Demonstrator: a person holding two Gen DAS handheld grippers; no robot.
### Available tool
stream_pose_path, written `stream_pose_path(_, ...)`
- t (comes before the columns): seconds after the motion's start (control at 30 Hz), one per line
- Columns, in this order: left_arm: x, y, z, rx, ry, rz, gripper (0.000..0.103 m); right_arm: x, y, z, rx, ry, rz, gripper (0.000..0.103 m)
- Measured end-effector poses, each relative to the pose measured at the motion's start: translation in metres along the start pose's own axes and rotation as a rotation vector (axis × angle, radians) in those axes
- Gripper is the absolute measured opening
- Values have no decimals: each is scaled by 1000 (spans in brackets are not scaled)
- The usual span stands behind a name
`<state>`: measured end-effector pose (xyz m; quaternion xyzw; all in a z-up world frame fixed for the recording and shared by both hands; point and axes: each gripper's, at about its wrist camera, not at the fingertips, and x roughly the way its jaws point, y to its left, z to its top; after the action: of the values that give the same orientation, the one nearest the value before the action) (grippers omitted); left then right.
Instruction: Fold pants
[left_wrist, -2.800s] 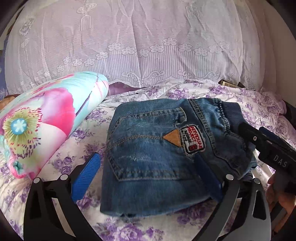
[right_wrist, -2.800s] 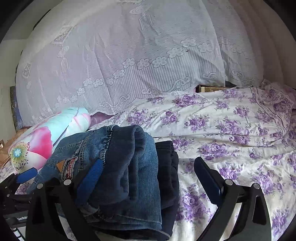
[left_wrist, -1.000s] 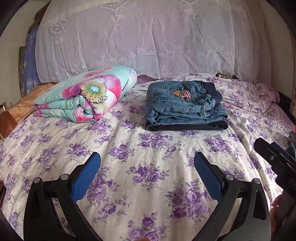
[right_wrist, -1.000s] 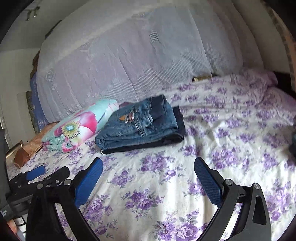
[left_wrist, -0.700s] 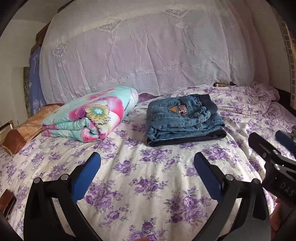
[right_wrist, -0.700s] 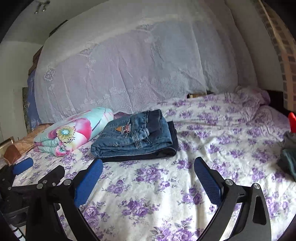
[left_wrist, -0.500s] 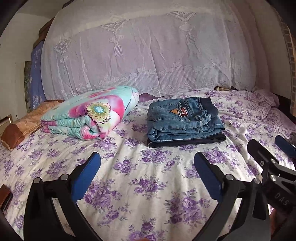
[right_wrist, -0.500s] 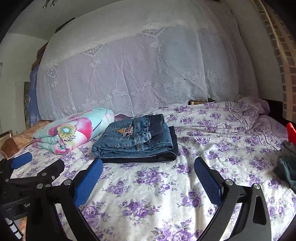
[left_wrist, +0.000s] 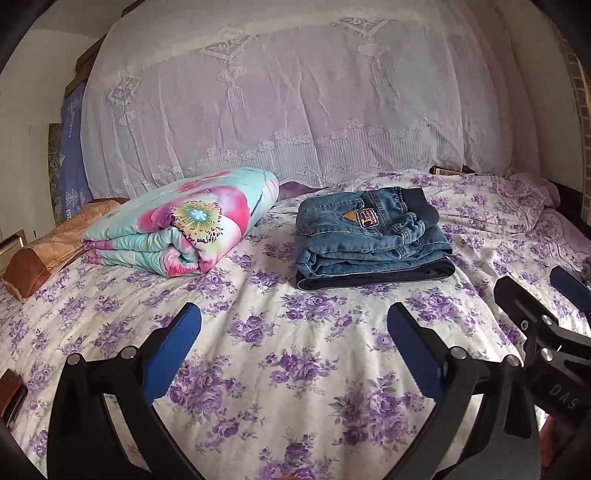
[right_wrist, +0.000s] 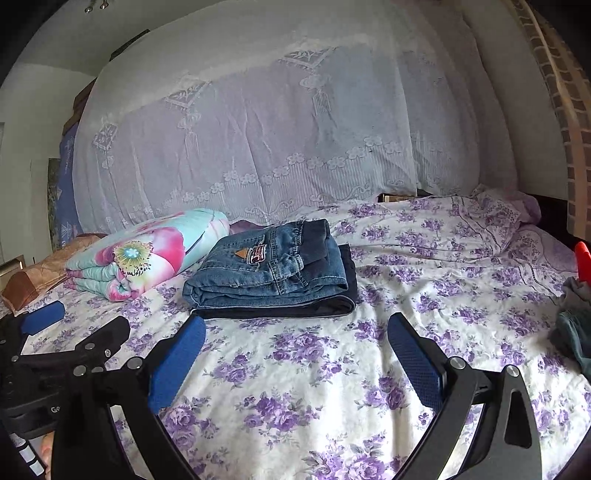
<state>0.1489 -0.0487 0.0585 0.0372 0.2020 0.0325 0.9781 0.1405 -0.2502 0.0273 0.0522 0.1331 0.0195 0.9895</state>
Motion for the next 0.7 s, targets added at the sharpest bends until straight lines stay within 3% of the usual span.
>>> stream_pose_path(0.7, 2, 0, -1, -3, 13, -1, 98, 2, 0, -1, 1, 11, 3, 99)
